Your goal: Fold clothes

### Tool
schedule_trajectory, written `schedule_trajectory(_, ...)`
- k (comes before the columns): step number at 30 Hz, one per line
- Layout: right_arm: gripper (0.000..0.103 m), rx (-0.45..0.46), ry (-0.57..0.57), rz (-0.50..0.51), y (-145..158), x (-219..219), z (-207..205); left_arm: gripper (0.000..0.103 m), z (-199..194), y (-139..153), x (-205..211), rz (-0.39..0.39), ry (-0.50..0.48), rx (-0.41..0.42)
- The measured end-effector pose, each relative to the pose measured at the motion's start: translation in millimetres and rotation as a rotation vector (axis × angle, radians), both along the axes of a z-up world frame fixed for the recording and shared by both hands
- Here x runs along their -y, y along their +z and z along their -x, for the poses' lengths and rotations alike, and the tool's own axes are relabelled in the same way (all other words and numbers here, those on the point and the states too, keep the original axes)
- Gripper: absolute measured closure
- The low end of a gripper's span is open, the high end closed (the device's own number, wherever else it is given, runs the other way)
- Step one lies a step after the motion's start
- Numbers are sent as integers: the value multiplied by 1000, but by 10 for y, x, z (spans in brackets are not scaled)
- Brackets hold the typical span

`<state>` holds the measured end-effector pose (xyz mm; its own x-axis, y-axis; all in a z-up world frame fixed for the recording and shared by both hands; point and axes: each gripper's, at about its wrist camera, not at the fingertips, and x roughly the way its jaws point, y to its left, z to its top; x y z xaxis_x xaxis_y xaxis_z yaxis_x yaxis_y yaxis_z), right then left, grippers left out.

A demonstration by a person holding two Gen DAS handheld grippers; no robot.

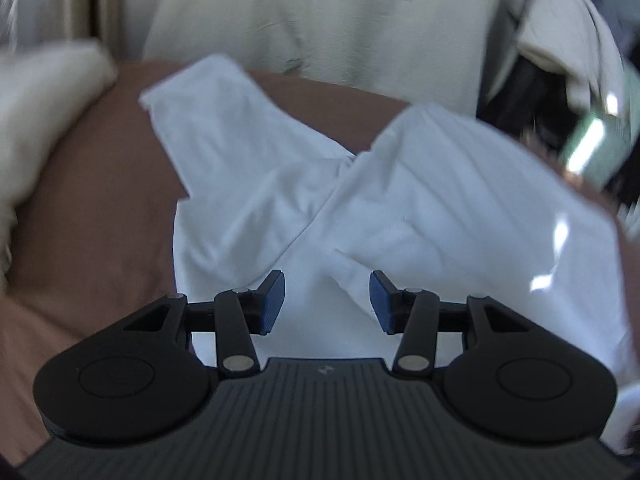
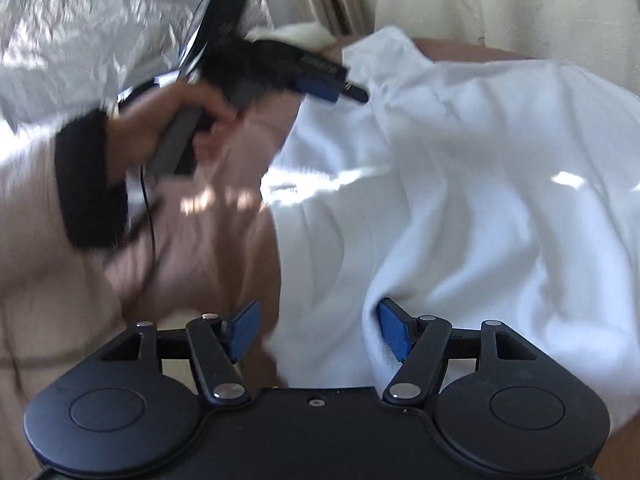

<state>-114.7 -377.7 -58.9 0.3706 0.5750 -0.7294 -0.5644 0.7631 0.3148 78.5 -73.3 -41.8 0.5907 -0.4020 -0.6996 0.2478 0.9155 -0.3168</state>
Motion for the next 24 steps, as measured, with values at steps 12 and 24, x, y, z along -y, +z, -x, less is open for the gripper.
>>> schedule_trajectory(12, 33, 123, -102, 52, -286, -371, -108, 57, -120, -229, 226, 117, -91, -159)
schedule_trajectory(24, 35, 113, 34, 56, -69, -623, -95, 52, -97, -249, 84, 307, -68, -172)
